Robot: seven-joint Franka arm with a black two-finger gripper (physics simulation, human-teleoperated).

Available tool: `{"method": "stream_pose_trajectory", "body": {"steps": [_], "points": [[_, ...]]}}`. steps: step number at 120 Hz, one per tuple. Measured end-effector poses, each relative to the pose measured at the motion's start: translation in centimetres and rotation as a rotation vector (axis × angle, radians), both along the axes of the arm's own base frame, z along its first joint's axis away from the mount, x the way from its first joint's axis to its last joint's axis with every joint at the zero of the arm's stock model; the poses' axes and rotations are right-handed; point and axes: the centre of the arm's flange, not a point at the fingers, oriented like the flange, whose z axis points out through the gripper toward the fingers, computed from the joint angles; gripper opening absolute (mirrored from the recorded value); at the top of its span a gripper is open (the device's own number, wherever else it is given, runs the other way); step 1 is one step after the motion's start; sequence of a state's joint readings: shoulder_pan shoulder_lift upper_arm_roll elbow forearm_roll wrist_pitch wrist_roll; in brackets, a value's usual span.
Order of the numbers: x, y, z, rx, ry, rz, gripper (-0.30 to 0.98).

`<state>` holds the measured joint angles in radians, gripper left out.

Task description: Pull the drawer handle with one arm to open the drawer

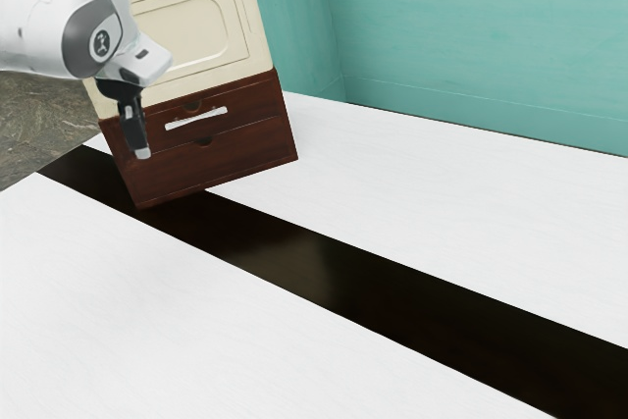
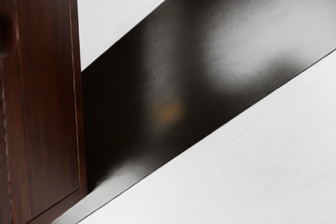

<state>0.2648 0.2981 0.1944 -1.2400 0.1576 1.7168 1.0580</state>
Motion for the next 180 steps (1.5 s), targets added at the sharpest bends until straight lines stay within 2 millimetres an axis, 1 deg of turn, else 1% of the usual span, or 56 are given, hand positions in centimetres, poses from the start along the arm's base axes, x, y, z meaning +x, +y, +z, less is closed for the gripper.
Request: {"method": "stream_pose_trajectory", "body": {"steps": [10,20,25,38,49,64,70,84,100,114,115,116,117,121,126,132,151,168,180], "points": [[1.6,0.4,-0.6,0.017,-0.016,-0.023,0.68],[2.3,1.4,-1.4,0.019,-0.027,-0.029,0.68],[3.0,1.8,-1.9,0.022,-0.032,-0.036,0.68],[4.7,1.6,-3.0,0.022,-0.047,-0.068,0.68],[5.2,2.3,-4.0,0.018,-0.053,-0.078,0.68],[6.1,3.0,-4.5,0.019,-0.079,-0.095,0.68],[6.5,3.4,-5.1,0.018,-0.085,-0.1,0.68],[7.4,4.0,-5.9,0.02,-0.111,-0.115,0.68],[8.1,4.0,-5.4,0.034,-0.148,-0.134,0.68],[9.1,3.6,-6.9,0.025,-0.153,-0.155,0.68],[9.2,3.6,-7.0,0.024,-0.153,-0.156,0.69],[9.3,3.6,-7.2,0.024,-0.152,-0.157,0.72],[9.3,3.7,-7.4,0.023,-0.151,-0.157,0.72],[9.5,3.8,-7.8,0.023,-0.151,-0.158,0.76],[9.5,4.0,-8.1,0.024,-0.154,-0.159,0.74],[9.6,4.2,-8.1,0.028,-0.159,-0.161,0.69],[9.9,4.3,-8.2,0.039,-0.175,-0.169,0.68],[9.9,3.9,-9.0,0.032,-0.164,-0.178,0.7],[9.6,3.8,-9.6,0.026,-0.15,-0.179,0.69]]}}
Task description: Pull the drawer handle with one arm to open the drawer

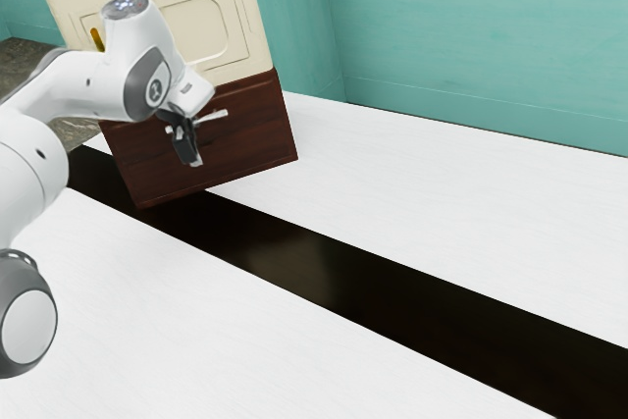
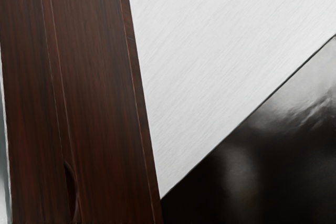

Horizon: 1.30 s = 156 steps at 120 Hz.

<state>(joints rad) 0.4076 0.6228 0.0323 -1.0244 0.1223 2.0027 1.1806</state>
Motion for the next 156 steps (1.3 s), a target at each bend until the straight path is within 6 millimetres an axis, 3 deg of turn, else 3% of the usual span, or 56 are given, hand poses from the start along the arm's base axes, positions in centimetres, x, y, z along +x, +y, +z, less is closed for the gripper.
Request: {"method": "stream_pose_trajectory", "body": {"steps": [16,29,76,117,156], "points": [[-0.7,-0.6,0.6,0.0,0.007,-0.006,0.67],[-1.5,-1.6,2.0,0.006,0.006,-0.015,0.56],[-3.1,-5.4,1.8,0.027,0.071,-0.066,0.68],[-4.3,-9.0,1.9,0.037,0.103,-0.112,0.68],[-4.9,-9.9,1.1,0.032,0.123,-0.122,0.69]]}}
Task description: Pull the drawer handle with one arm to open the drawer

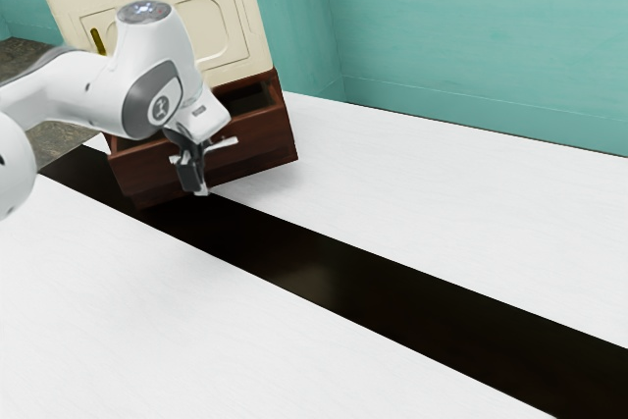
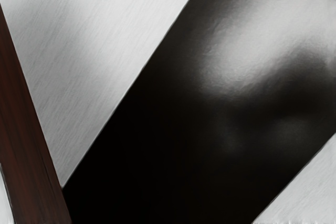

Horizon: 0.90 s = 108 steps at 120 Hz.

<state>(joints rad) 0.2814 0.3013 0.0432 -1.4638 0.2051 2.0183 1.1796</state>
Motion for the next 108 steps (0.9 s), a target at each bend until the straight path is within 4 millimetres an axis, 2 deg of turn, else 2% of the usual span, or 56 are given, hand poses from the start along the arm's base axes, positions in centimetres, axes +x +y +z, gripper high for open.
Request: {"method": "stream_pose_trajectory", "body": {"steps": [24,42,78,108], "points": [[-1.5,-0.7,-0.4,-0.008,0.02,-0.004,0.69],[-2.6,-2.2,0.0,-0.011,0.02,-0.022,0.65],[-4.1,-5.3,-0.5,-0.017,0.027,-0.066,0.7],[-4.5,-5.4,-0.2,-0.039,0.008,-0.059,0.64]]}}
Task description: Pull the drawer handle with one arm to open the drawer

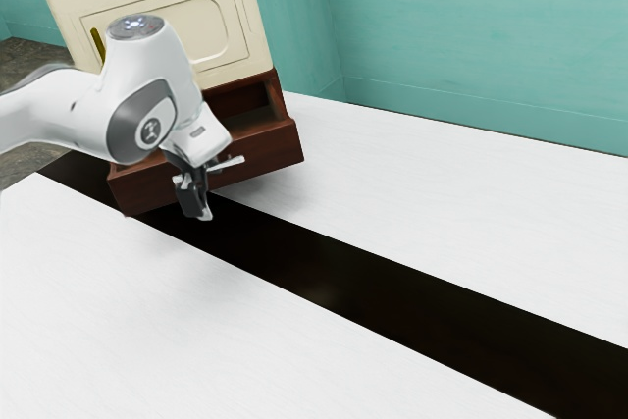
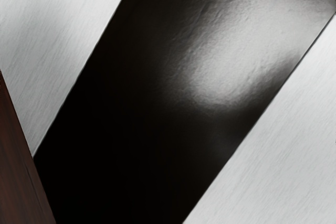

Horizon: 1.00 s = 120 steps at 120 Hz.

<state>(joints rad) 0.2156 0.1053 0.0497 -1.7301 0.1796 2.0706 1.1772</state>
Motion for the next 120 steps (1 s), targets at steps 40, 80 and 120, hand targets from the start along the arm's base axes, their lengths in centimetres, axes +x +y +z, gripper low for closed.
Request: {"method": "stream_pose_trajectory", "body": {"steps": [40,80,120], "points": [[-1.6,0.7,5.0,-0.029,-0.098,0.032,0.56],[-5.5,0.1,15.2,-0.045,-0.167,0.066,0.66],[-8.9,-1.1,16.6,-0.151,0.008,0.178,0.68]]}}
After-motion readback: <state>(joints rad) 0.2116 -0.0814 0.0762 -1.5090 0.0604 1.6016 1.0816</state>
